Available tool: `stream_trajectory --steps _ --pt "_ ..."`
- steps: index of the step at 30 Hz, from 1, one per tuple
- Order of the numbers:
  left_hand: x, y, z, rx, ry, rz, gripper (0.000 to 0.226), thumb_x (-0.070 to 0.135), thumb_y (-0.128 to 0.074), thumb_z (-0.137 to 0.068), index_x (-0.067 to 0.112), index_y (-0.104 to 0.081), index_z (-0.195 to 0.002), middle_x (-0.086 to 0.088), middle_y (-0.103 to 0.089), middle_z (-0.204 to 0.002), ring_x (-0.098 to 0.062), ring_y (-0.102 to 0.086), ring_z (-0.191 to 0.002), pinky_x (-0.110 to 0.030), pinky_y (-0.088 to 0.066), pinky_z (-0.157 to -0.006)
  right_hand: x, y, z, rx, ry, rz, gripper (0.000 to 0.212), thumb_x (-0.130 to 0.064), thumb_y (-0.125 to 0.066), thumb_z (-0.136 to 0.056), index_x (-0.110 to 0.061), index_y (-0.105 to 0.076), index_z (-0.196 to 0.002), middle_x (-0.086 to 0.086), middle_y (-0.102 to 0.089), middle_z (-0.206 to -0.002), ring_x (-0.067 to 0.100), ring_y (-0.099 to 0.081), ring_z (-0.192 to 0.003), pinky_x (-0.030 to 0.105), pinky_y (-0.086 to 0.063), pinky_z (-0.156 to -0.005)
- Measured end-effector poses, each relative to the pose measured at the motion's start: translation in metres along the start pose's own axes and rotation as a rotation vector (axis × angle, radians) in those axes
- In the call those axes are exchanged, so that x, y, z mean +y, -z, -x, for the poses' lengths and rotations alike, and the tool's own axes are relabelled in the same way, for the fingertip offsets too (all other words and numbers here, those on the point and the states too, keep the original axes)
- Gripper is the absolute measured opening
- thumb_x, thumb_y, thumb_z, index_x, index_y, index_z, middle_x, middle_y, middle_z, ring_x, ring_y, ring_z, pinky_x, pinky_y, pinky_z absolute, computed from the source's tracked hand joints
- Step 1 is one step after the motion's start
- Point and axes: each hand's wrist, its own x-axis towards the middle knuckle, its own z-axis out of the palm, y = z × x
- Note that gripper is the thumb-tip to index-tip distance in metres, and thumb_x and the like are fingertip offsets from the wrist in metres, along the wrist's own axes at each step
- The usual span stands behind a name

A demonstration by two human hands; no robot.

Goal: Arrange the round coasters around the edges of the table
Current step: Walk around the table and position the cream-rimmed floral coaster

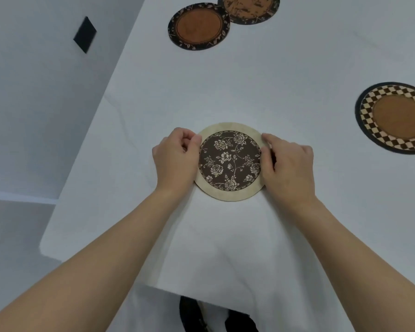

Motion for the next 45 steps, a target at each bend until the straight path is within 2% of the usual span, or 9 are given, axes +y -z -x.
stream_trajectory --steps 4,8,12,14,16,20,22,32,45 --pt "-0.01 0.01 0.047 -0.04 -0.033 -0.01 0.013 0.036 -0.059 -0.087 0.025 -0.062 -0.08 0.007 -0.065 -0.07 -0.02 -0.061 -0.076 -0.057 -0.047 -0.091 0.003 0.009 0.039 0.001 -0.049 -0.025 0.026 -0.022 -0.043 -0.096 -0.019 -0.063 -0.112 -0.003 -0.066 -0.077 0.024 -0.059 -0.081 0.041 -0.034 -0.093" --pt "-0.02 0.018 0.079 -0.054 -0.079 -0.041 0.012 0.035 -0.061 -0.088 0.025 -0.062 -0.08 0.01 -0.063 -0.069 -0.014 -0.056 -0.074 -0.057 -0.047 -0.09 0.002 0.016 0.077 -0.014 -0.067 0.038 0.029 -0.022 -0.043 -0.096 -0.018 -0.058 -0.121 -0.002 -0.065 -0.082 0.025 -0.056 -0.08 0.04 -0.031 -0.089" --pt "-0.029 0.022 0.103 -0.04 -0.161 -0.181 0.01 0.03 -0.062 -0.089 0.025 -0.062 -0.081 0.011 -0.06 -0.073 -0.011 -0.052 -0.08 -0.042 -0.041 -0.09 0.004 0.02 0.104 -0.065 -0.065 0.093 0.033 -0.022 -0.04 -0.093 -0.018 -0.058 -0.121 -0.004 -0.06 -0.073 0.023 -0.051 -0.07 0.037 -0.031 -0.085" --pt "-0.034 0.022 0.109 -0.027 -0.185 -0.265 0.009 0.028 -0.061 -0.09 0.022 -0.061 -0.083 0.01 -0.057 -0.081 -0.016 -0.051 -0.085 -0.03 -0.029 -0.083 0.004 0.022 0.114 -0.055 -0.075 0.068 0.032 -0.021 -0.043 -0.091 -0.017 -0.062 -0.117 -0.004 -0.063 -0.072 0.023 -0.052 -0.07 0.036 -0.031 -0.086" --pt "-0.037 0.021 0.111 -0.031 -0.178 -0.324 0.009 0.028 -0.059 -0.09 0.022 -0.061 -0.083 0.009 -0.054 -0.088 -0.015 -0.047 -0.09 -0.025 -0.023 -0.083 0.004 0.024 0.122 -0.03 -0.095 0.024 0.029 -0.02 -0.047 -0.088 -0.015 -0.065 -0.11 -0.003 -0.064 -0.07 0.023 -0.054 -0.07 0.036 -0.031 -0.088" --pt "-0.038 0.022 0.116 -0.061 -0.169 -0.362 0.012 0.028 -0.055 -0.086 0.022 -0.058 -0.076 0.007 -0.052 -0.089 -0.015 -0.044 -0.09 -0.027 -0.025 -0.085 0.005 0.025 0.129 -0.003 -0.157 -0.037 0.015 -0.021 -0.05 -0.083 -0.018 -0.064 -0.087 -0.006 -0.056 -0.061 0.021 -0.053 -0.068 0.032 -0.029 -0.087" --pt "-0.038 0.023 0.118 -0.081 -0.179 -0.377 0.012 0.025 -0.054 -0.083 0.02 -0.056 -0.073 0.006 -0.052 -0.088 -0.017 -0.044 -0.09 -0.027 -0.025 -0.084 0.004 0.025 0.128 0.0 -0.169 -0.04 0.013 -0.025 -0.051 -0.084 -0.019 -0.062 -0.082 -0.007 -0.054 -0.059 0.02 -0.052 -0.067 0.032 -0.029 -0.087" --pt "-0.034 0.021 0.122 -0.084 -0.194 -0.417 0.013 0.026 -0.05 -0.073 0.017 -0.054 -0.065 0.006 -0.048 -0.086 -0.017 -0.044 -0.087 -0.028 -0.024 -0.084 0.007 0.024 0.125 0.011 -0.153 -0.057 0.013 -0.028 -0.052 -0.088 -0.023 -0.061 -0.08 -0.008 -0.056 -0.065 0.018 -0.052 -0.069 0.033 -0.029 -0.085" --pt "-0.033 0.02 0.124 -0.085 -0.196 -0.435 0.011 0.023 -0.053 -0.068 0.017 -0.052 -0.059 0.004 -0.048 -0.085 -0.019 -0.047 -0.086 -0.03 -0.027 -0.086 0.007 0.023 0.125 0.008 -0.181 -0.072 0.011 -0.027 -0.052 -0.082 -0.024 -0.059 -0.075 -0.01 -0.047 -0.059 0.015 -0.049 -0.064 0.027 -0.027 -0.085"
